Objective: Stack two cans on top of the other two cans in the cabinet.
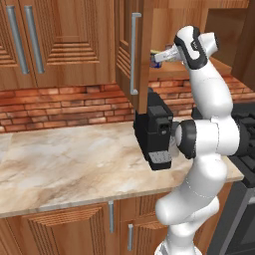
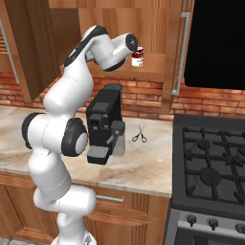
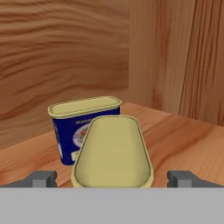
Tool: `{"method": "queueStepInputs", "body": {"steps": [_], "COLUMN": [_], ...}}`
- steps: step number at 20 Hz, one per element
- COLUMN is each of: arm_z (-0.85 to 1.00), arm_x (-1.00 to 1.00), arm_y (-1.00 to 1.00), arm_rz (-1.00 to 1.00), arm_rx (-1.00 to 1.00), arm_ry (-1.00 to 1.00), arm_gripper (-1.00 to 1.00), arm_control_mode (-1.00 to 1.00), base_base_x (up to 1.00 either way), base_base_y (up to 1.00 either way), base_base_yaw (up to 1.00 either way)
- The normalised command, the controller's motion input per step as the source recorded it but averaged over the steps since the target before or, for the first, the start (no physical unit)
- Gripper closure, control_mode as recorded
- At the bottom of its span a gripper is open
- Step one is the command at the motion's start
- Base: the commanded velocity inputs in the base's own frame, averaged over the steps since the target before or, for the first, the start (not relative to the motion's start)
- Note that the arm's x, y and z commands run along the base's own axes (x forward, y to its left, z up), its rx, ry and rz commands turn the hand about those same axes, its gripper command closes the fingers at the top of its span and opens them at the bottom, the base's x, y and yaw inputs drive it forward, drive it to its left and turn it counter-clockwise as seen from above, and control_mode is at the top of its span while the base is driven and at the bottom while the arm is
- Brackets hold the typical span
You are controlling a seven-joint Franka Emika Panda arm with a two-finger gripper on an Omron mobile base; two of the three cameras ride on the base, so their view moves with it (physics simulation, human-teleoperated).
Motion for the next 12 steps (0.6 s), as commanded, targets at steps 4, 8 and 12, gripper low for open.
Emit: {"method": "queueStepInputs", "body": {"steps": [4, 8, 12], "arm_z": [-0.02, 0.0, 0.0], "arm_x": [0.0, 0.0, 0.0], "arm_y": [0.01, 0.0, 0.0], "arm_rz": [0.01, 0.0, 0.0], "arm_rx": [0.0, 0.0, 0.0], "arm_ry": [0.0, 0.0, 0.0], "arm_gripper": [-1.0, -1.0, -1.0], "arm_control_mode": [-1.0, -1.0, -1.0], "base_base_x": [0.0, 0.0, 0.0], "base_base_y": [0.0, 0.0, 0.0], "base_base_yaw": [0.0, 0.0, 0.0]}}
